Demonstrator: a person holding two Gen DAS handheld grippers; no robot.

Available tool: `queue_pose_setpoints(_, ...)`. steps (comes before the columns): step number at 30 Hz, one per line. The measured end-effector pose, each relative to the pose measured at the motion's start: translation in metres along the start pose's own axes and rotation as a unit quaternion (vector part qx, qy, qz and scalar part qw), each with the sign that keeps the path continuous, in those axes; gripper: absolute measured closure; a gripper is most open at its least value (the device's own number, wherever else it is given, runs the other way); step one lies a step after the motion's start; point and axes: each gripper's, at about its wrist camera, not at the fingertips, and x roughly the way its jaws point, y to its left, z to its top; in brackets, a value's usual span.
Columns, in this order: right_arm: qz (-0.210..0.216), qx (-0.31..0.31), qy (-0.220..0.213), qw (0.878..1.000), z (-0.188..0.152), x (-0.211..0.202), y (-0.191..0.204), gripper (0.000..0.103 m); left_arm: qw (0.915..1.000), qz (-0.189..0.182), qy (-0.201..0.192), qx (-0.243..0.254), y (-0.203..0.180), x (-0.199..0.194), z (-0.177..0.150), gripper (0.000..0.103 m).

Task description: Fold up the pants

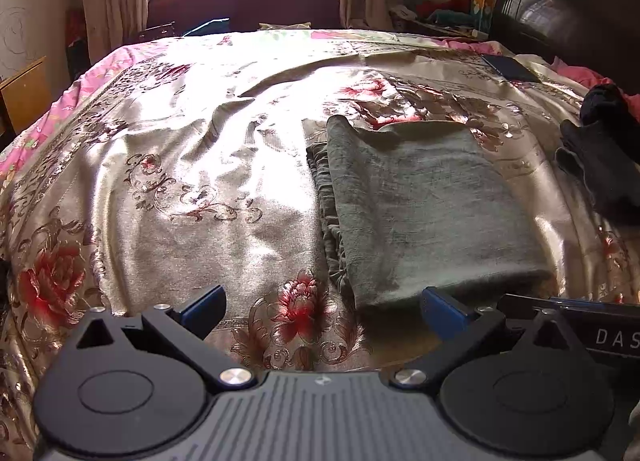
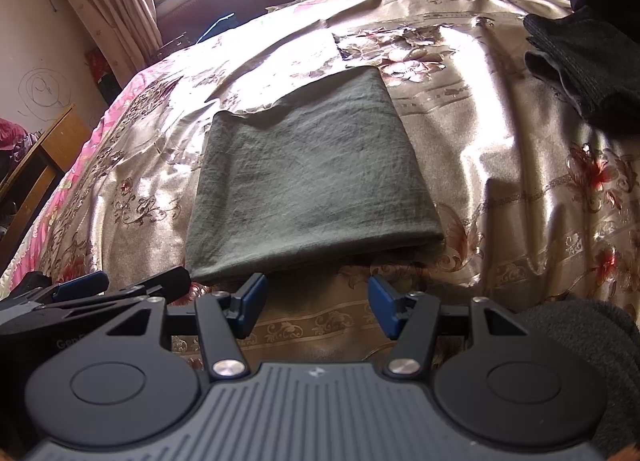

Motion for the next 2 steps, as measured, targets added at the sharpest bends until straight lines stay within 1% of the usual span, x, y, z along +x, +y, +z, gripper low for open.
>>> queue_pose_setpoints(2,0.000,0.001,0.000,1.000,-0.0001,0.0001,-0.0001,0.045,1.0000,0.000,-0.001,0.002,-0.0003,-0.0004,-0.0002,0.000)
